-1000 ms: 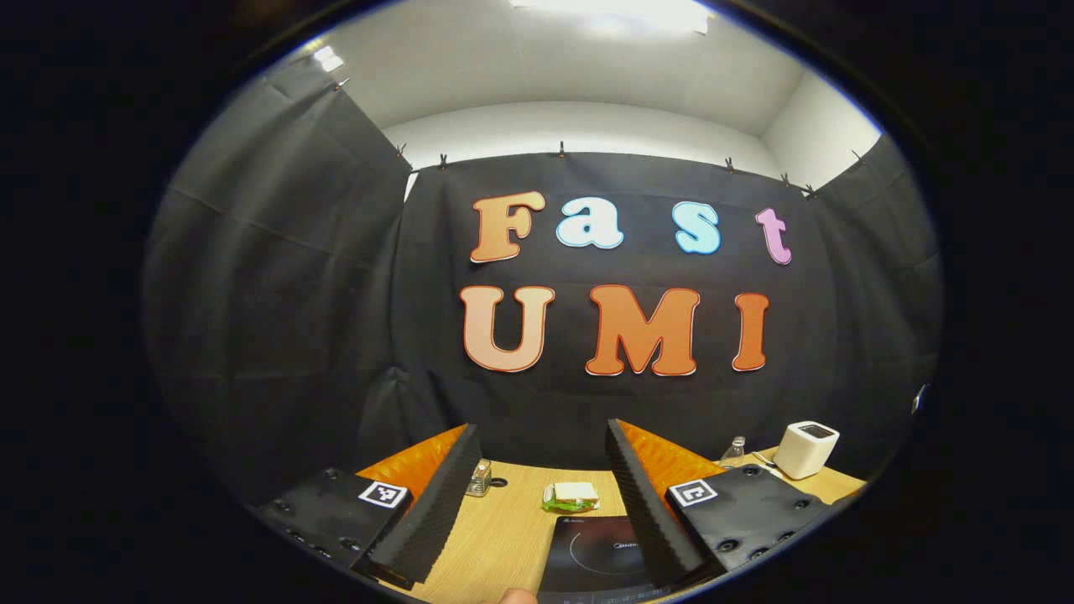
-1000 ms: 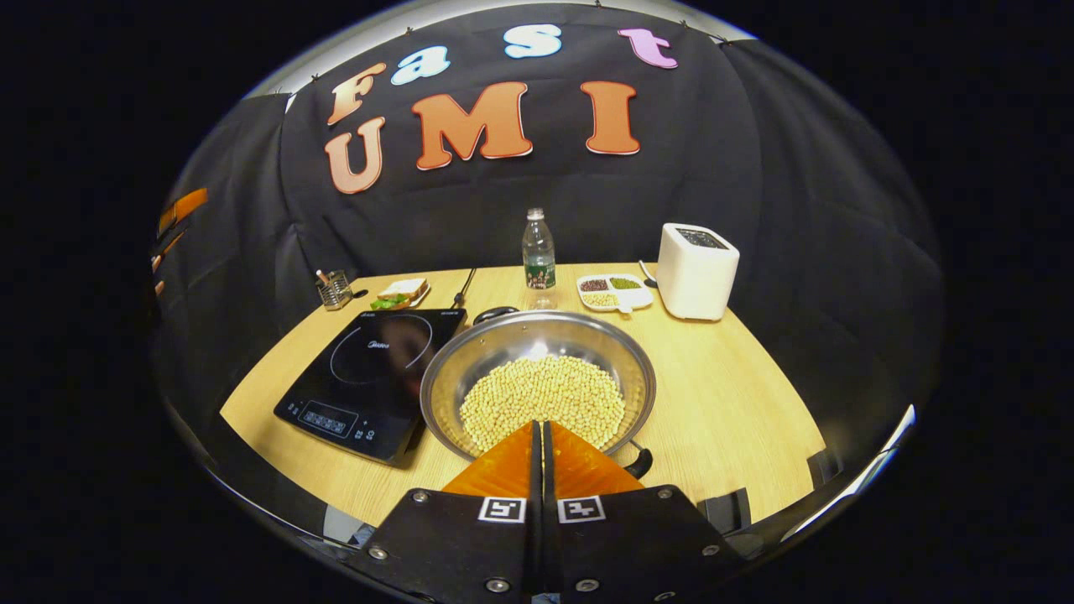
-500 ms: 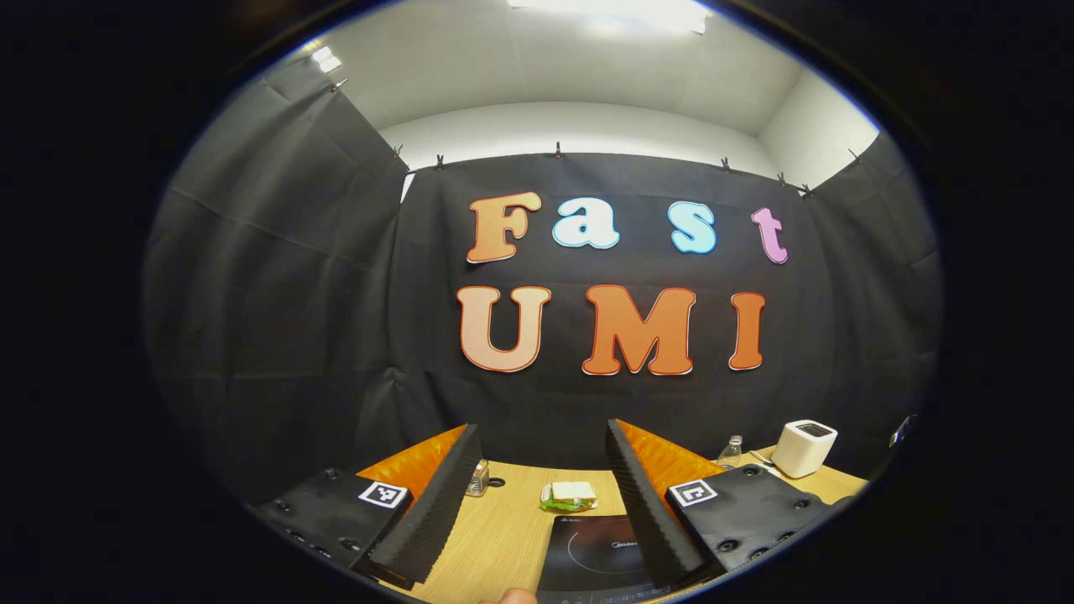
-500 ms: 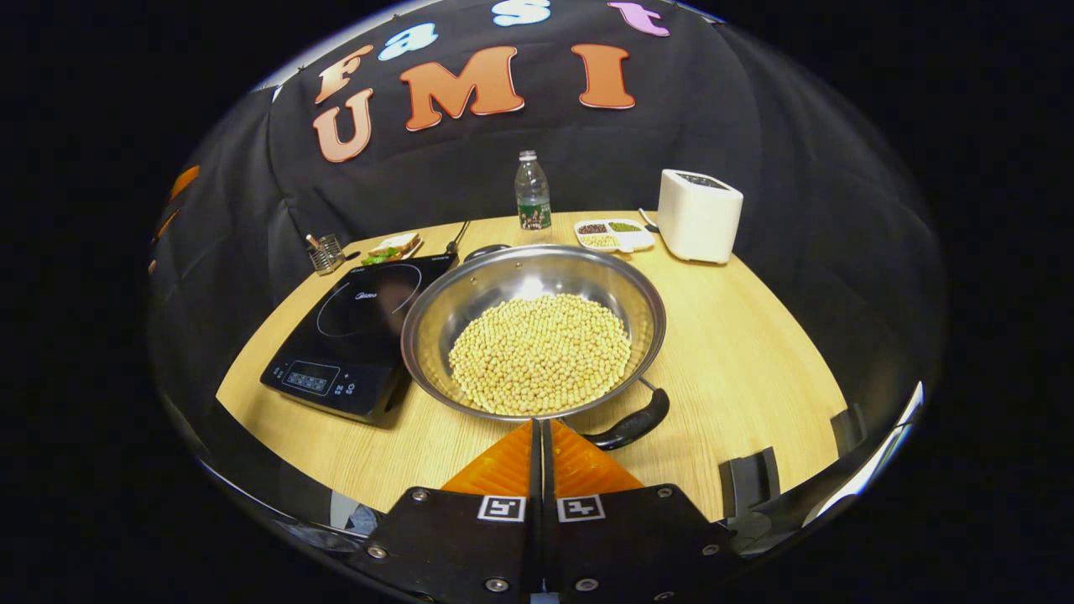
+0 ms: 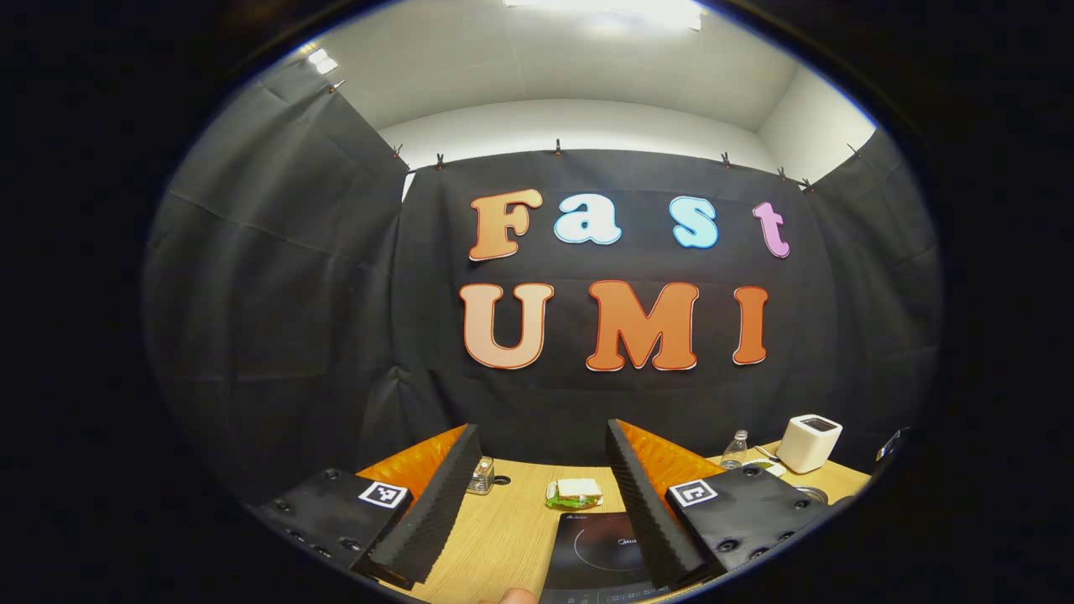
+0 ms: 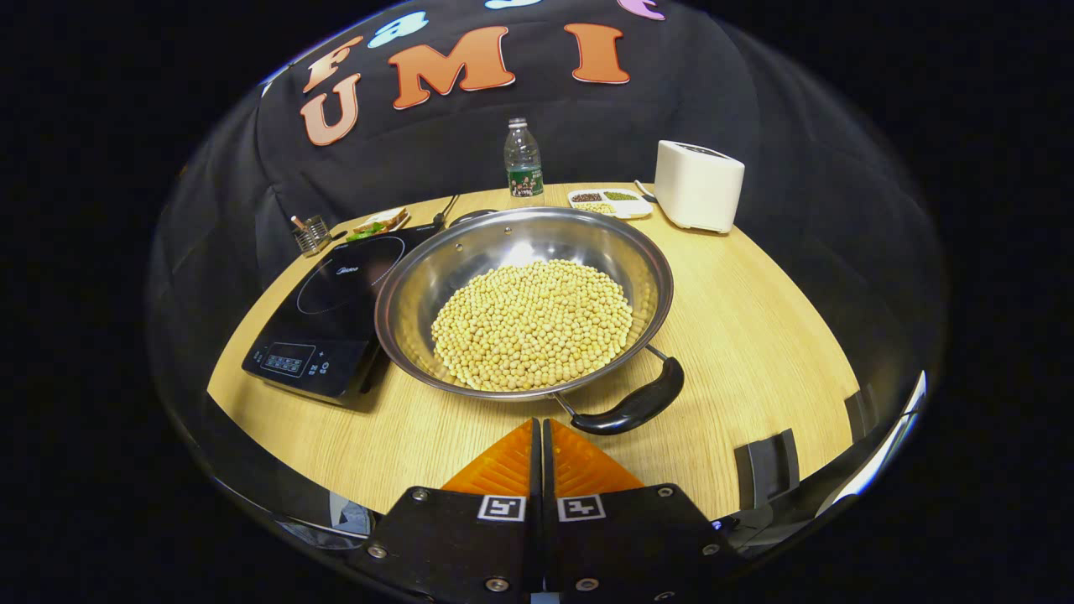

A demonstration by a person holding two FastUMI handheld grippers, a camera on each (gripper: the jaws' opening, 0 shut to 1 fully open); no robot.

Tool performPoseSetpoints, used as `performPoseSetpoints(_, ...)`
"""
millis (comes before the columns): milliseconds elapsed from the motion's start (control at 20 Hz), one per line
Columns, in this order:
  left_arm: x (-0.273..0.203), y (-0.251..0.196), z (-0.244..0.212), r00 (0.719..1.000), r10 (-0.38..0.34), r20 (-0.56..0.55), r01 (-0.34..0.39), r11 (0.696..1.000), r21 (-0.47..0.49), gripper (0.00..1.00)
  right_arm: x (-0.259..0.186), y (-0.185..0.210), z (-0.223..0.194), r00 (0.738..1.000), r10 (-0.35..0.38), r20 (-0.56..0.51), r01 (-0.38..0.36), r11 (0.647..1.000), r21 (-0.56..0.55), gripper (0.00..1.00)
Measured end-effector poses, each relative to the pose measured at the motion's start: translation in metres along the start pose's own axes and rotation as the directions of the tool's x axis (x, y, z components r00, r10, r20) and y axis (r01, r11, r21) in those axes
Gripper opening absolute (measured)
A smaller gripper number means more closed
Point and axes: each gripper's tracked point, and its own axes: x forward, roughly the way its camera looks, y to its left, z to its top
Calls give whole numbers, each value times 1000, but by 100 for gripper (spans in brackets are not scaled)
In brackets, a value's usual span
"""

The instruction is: First push the handle of the pot to place it horizontally, then grasp the pot with both hands and set it on the induction cooktop.

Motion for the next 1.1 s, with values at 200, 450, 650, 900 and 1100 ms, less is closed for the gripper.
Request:
performPoseSetpoints(200,0,0,-3,1000,-3,-7,3,1000,-4,99,7,-5,-2,1000,-12,-18,12,1000,13,0)
performPoseSetpoints(450,3,7,-5,1000,17,-13,-17,1000,-1,98,10,-27,-4,998,-51,-24,53,995,84,0)
performPoseSetpoints(650,6,5,-5,1000,14,-16,-14,1000,-4,99,12,-35,-1,998,-51,-24,54,988,146,0)
performPoseSetpoints(900,9,0,-7,1000,11,-18,-11,1000,11,98,21,-51,9,997,-75,-19,77,976,206,0)
performPoseSetpoints(1100,13,-7,-9,1000,7,-23,-7,1000,14,99,28,-67,17,995,-98,-13,98,966,238,0)
